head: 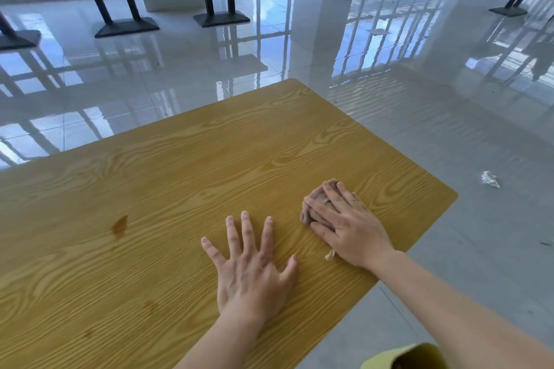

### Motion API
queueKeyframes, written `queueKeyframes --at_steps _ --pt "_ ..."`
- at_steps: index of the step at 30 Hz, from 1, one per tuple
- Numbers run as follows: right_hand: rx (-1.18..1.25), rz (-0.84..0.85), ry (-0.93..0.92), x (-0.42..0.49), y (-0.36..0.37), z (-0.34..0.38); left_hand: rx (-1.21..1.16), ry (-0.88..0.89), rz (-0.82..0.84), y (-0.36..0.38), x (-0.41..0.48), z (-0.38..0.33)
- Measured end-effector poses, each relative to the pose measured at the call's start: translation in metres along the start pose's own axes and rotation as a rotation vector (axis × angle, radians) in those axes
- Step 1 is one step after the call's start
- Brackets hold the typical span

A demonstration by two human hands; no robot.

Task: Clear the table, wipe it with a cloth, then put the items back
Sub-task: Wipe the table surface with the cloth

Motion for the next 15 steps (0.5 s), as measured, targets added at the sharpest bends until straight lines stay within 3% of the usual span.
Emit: queueKeyframes --at_steps 2,4,7,10,15 --pt "0.028 0.025 0.24 0.03 -0.004 -0.012 -0.002 -0.001 -0.009 0.001 0.0 0.0" --pt "-0.003 0.026 0.354 0.052 -0.003 0.01 0.001 0.004 -0.012 0.001 0.001 0.0" --pt "-0.026 -0.002 0.106 0.039 0.004 0.07 0.002 0.006 -0.009 0.002 0.001 -0.001" --pt "0.039 -0.011 -0.093 0.006 0.008 0.07 -0.021 0.013 -0.067 0.002 0.0 0.0" --pt "0.056 0.013 0.334 0.069 0.001 0.039 -0.027 0.026 -0.062 -0.001 -0.001 0.0"
Point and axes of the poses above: each hand's wrist, its own x-axis towards the middle knuckle, its own y-axis out of the palm, z = x × y, the point moved 4 cm from there along x, towards the middle knuckle, and after that the axes turned 11 degrees about y, right-handed, at the moved point
